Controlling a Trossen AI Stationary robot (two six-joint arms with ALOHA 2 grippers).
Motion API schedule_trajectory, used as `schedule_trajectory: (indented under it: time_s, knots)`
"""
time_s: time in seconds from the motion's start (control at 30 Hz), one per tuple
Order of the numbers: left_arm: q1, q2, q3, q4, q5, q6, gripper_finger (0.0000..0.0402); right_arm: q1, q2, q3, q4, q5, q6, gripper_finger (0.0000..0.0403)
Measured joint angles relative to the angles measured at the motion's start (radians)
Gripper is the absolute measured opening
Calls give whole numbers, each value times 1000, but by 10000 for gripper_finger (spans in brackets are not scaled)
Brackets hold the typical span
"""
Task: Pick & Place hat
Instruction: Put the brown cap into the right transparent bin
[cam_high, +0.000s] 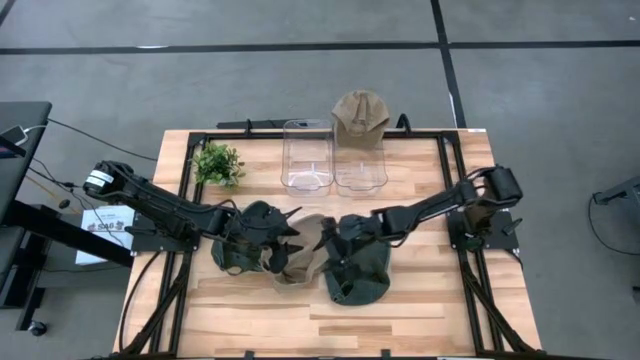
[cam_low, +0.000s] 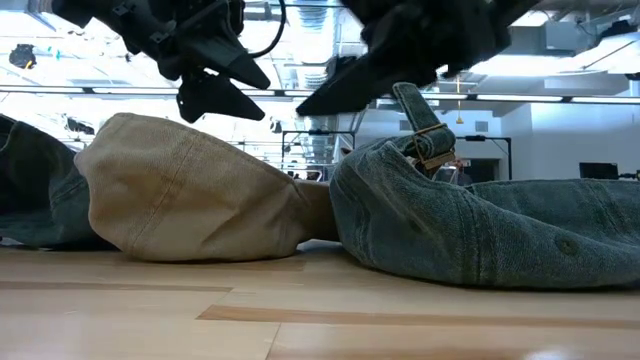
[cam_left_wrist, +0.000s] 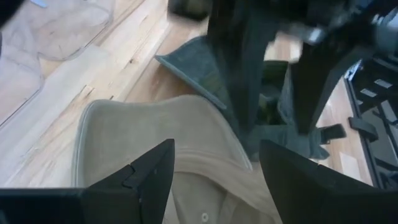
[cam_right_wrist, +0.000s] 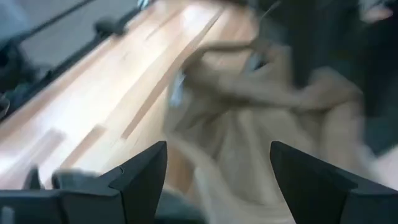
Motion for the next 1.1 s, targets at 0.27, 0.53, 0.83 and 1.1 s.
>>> schedule_trajectory:
  time_s: [0.27,0.53,0.83,1.1]
  knots:
    - [0,0,0,3,-1,-7,232,-13,171,81,-23,-32,-9,276]
    - [-13,0,0,7,-1,-6,232,-77,260,143,-113,-23,94,269]
    - [-13,0,0,15,-1,31,232,-80,223,145,-167,9,150,111]
    - [6,0,0,43,-1,95,232,-29,98,143,-256,48,162,16]
